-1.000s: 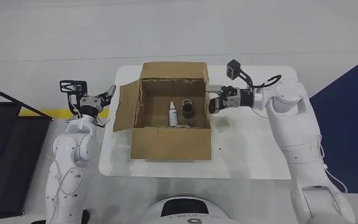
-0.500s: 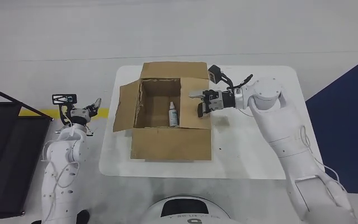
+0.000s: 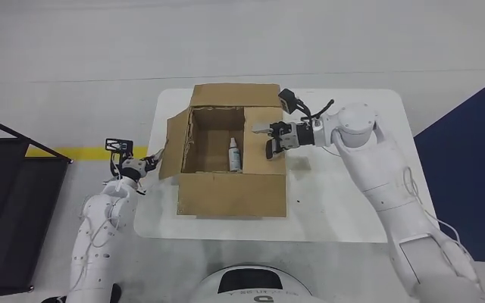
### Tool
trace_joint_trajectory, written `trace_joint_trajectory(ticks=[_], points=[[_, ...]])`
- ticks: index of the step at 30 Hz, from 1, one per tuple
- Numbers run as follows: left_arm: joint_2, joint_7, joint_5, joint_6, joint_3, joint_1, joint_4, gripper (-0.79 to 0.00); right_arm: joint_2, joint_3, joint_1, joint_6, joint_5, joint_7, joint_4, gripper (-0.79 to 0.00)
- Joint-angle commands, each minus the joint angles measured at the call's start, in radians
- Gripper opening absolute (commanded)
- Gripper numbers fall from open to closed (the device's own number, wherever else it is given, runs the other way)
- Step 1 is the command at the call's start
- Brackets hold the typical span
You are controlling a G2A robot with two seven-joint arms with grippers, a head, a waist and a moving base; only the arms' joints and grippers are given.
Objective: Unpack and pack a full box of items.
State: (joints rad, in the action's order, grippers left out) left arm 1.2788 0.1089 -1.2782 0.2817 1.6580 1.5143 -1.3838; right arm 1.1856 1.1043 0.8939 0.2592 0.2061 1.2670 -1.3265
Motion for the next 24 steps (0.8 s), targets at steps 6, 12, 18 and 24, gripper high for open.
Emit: trace_joint_trajectory(ticks=[6,12,18,24], points=[[-0.007,0.011,0.335,0.144,0.098,-0.015,0.041,0.0,-0.004,-0.006,-0.005,0.01,0.014,-0.004,0.015,0.0],[-0.015,0.034,0.516,0.213,0.157,-0.02,0.056,0.0,-0.009,-0.007,-0.002,0.002,0.021,-0.004,0.019,0.0],[-0.027,0.051,0.267,0.124,0.13,-0.011,0.039,0.0,-0.015,-0.004,0.004,-0.007,0.029,-0.003,0.019,0.0],[-0.025,-0.02,0.041,0.074,0.017,-0.029,0.117,0.0,-0.023,0.001,0.008,-0.013,0.026,-0.001,0.012,0.0]])
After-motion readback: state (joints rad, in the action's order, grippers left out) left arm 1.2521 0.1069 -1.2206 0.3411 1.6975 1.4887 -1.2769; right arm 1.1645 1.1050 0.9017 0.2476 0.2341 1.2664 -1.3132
